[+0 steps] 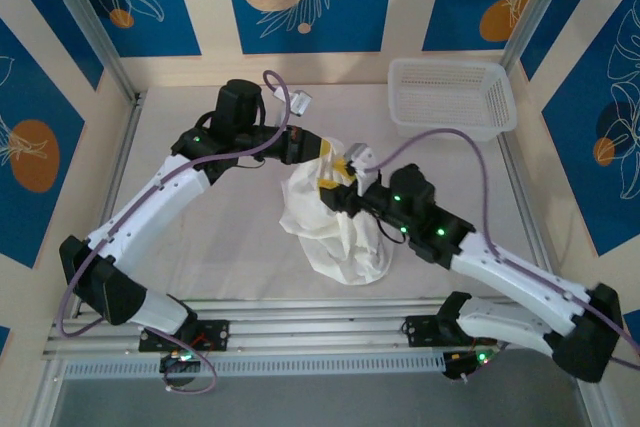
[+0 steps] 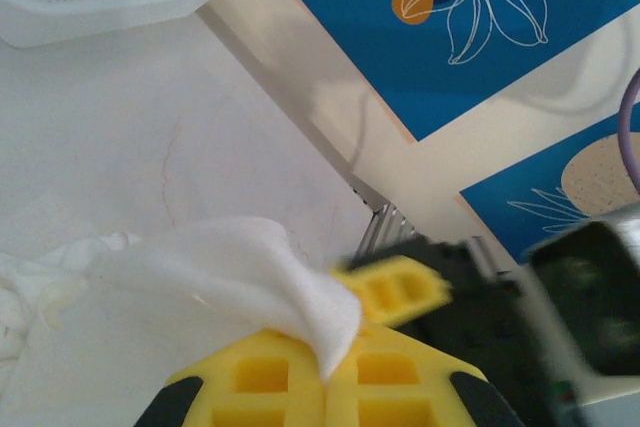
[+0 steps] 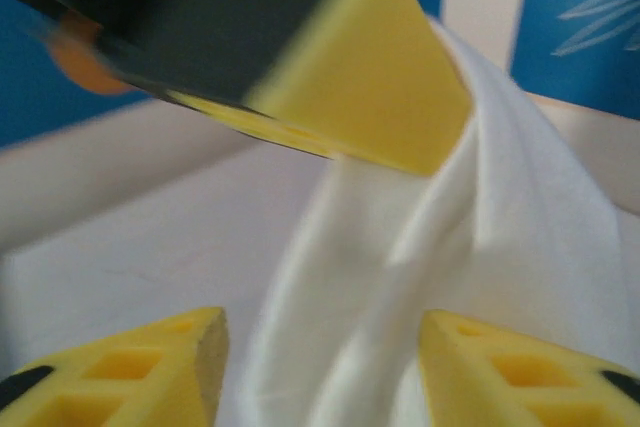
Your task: Fold the inside-out t-shirt
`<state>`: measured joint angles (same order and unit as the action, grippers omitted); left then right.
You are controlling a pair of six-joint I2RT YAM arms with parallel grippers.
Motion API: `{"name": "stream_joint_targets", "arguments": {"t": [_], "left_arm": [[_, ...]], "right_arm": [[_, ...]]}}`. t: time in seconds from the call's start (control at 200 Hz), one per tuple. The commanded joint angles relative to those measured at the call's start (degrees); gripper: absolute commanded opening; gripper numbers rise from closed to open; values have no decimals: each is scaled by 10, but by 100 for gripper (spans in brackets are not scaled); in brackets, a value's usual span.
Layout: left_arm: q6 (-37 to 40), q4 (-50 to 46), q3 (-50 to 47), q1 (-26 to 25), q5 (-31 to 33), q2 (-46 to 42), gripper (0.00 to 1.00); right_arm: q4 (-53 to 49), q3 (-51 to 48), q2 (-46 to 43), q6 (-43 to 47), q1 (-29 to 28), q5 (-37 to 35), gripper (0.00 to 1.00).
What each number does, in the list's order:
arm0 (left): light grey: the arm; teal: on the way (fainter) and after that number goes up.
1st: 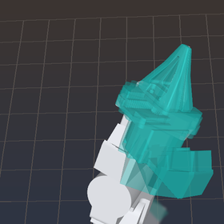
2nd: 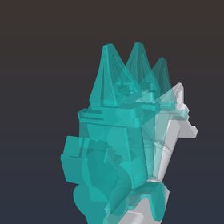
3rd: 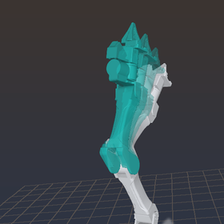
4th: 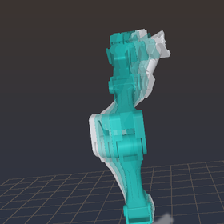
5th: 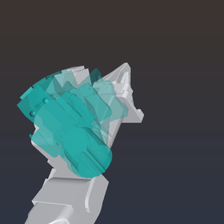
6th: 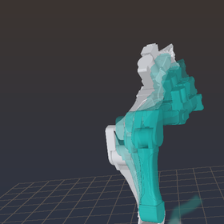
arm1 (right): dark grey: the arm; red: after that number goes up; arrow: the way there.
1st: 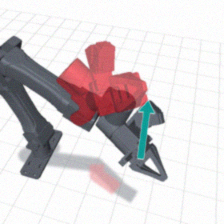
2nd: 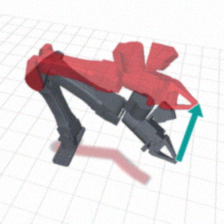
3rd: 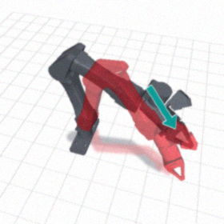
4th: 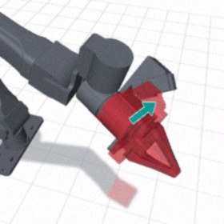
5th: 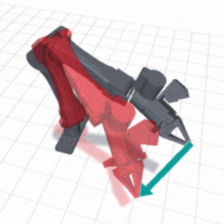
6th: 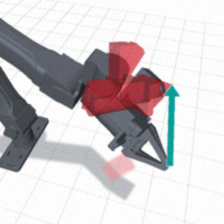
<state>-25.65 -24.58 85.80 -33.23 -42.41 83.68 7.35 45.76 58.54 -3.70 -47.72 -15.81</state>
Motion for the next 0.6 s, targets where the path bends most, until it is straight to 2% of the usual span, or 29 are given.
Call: {"name": "stream_joint_targets", "arguments": {"t": [0.0,0.025,0.115,0.235,0.275,0.33,0.365,0.555,0.595], "left_arm": [[-6,-8,22,3,-12,-16,0],[-5,-12,22,3,-10,-18,0],[9,-24,22,4,6,-23,0],[64,-56,22,16,63,-16,0],[110,-77,19,20,115,-8,0],[161,-107,13,23,225,11,0],[178,-118,11,30,261,28,0],[173,-53,-35,50,231,63,0],[172,-50,-39,51,241,62,7]], "right_arm": [[27,25,27,32,12,-107,54],[18,31,30,21,18,-80,47],[-2,41,35,-13,36,62,0],[1,33,23,-72,51,227,0],[2,30,18,-103,57,275,0],[10,25,12,-156,68,328,0],[18,20,8,-187,76,352,0],[36,13,-18,-282,103,369,0],[38,12,-23,-293,110,359,0]]}}
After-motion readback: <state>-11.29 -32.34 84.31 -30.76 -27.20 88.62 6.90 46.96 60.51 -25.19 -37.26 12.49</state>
